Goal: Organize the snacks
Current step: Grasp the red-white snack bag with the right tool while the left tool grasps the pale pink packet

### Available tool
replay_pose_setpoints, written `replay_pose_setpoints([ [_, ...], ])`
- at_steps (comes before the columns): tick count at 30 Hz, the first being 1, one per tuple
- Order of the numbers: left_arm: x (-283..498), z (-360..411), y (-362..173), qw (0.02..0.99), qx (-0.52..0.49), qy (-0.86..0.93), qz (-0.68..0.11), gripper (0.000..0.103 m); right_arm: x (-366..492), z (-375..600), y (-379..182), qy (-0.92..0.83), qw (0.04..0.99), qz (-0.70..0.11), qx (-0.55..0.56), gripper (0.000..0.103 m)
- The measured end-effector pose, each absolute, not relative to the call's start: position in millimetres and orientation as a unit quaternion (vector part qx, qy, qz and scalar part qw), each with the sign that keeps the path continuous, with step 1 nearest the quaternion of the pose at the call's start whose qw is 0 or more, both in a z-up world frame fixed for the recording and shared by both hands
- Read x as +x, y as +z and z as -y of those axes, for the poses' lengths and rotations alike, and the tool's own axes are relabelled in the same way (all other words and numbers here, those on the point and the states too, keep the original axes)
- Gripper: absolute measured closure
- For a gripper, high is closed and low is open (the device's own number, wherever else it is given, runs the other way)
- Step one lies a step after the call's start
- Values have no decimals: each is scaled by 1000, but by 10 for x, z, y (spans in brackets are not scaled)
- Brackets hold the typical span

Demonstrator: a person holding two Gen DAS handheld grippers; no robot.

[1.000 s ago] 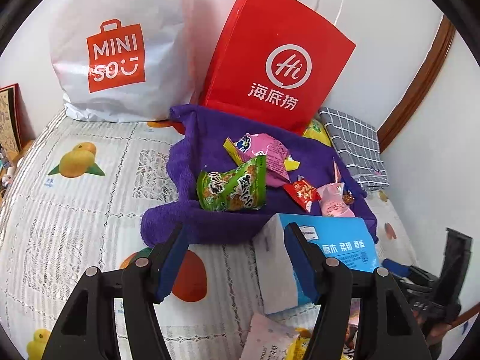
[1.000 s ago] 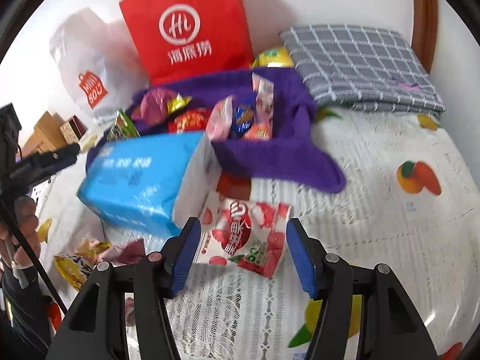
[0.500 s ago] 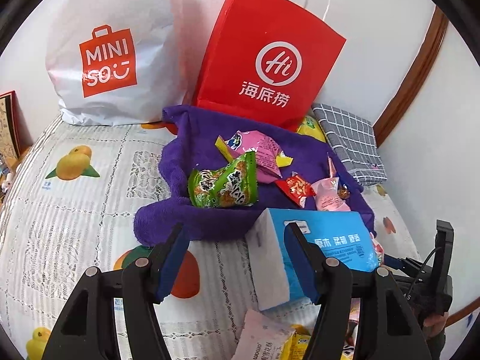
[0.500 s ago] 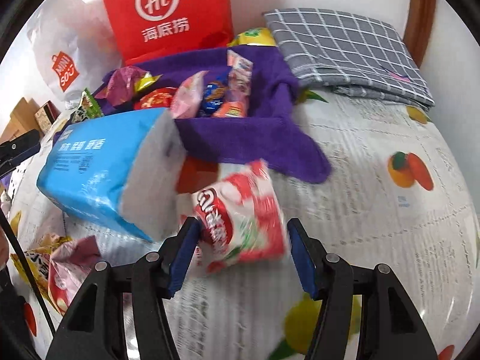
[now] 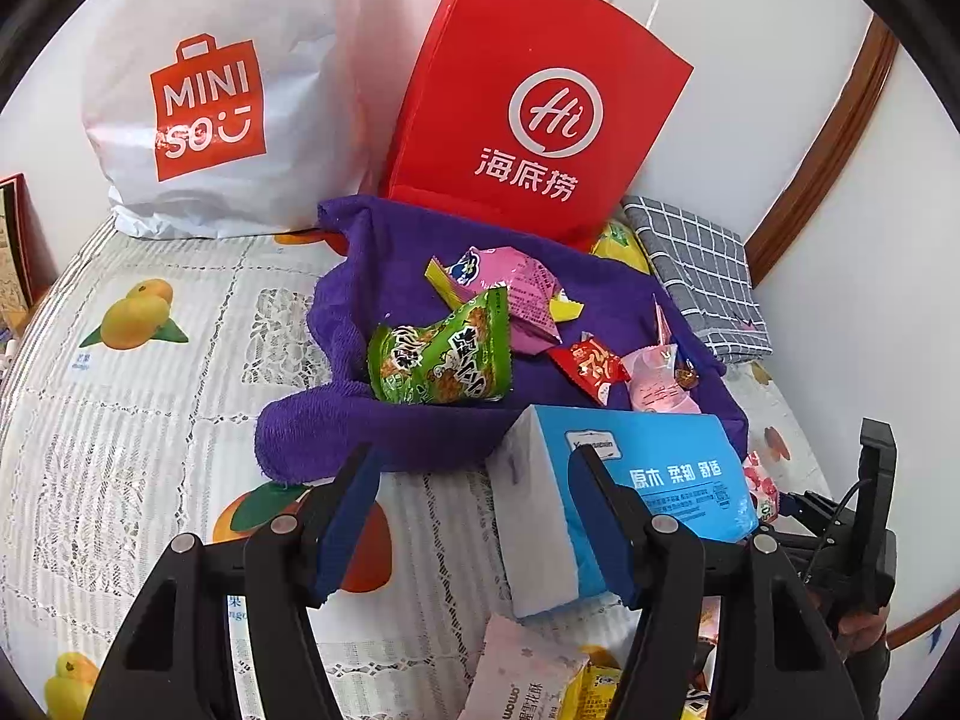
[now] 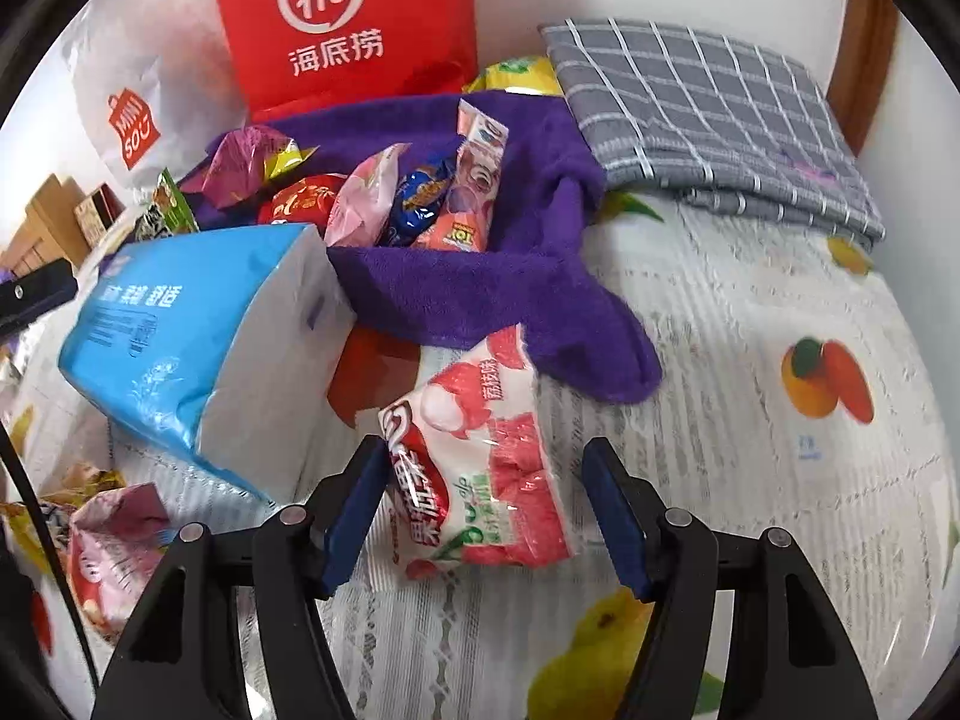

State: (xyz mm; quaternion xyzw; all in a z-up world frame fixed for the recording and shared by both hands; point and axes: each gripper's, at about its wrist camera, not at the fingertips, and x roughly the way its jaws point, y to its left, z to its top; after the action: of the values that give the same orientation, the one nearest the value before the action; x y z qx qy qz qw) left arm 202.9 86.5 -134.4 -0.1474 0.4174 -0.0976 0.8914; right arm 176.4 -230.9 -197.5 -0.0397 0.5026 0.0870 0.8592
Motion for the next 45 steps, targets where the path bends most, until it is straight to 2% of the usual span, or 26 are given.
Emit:
replay_pose_setpoints([
  [2,2033,-865,-1345,891,-148,-98,-418,40,1743,2301,-1979,87,864,-495,-38,40],
  [4,2033,-864,-1347,892,-145,-99,-417,40,1714,2311,-1970,90,870,-483,-34,57],
  [5,2032,-857,-1347,892,-144,-99,-417,40,1701,2323,-1968,90,873,-479,-31,60],
  [7,2028,-843,-1348,892,-140,-100,-417,40,1677,2369,-1961,95,877,-471,-17,73],
  [11,2012,-807,-1349,894,-132,-101,-417,40,1643,2490,-1906,89,886,-455,16,80],
  [17,1934,-752,-1351,892,-118,-110,-422,40,1524,2578,-1810,62,902,-426,36,80],
  [24,1666,-779,-1486,879,-116,-147,-438,40,1538,2664,-1871,64,892,-443,67,80],
  [33,1358,-485,-1671,871,-17,-176,-459,41,1550,2643,-1914,69,886,-454,67,80],
  [43,1251,-319,-1713,874,39,-166,-456,42,1557,2662,-1927,72,883,-459,74,79],
  [45,1266,-328,-1716,875,39,-159,-456,48,1563,2664,-1932,72,882,-460,74,79],
])
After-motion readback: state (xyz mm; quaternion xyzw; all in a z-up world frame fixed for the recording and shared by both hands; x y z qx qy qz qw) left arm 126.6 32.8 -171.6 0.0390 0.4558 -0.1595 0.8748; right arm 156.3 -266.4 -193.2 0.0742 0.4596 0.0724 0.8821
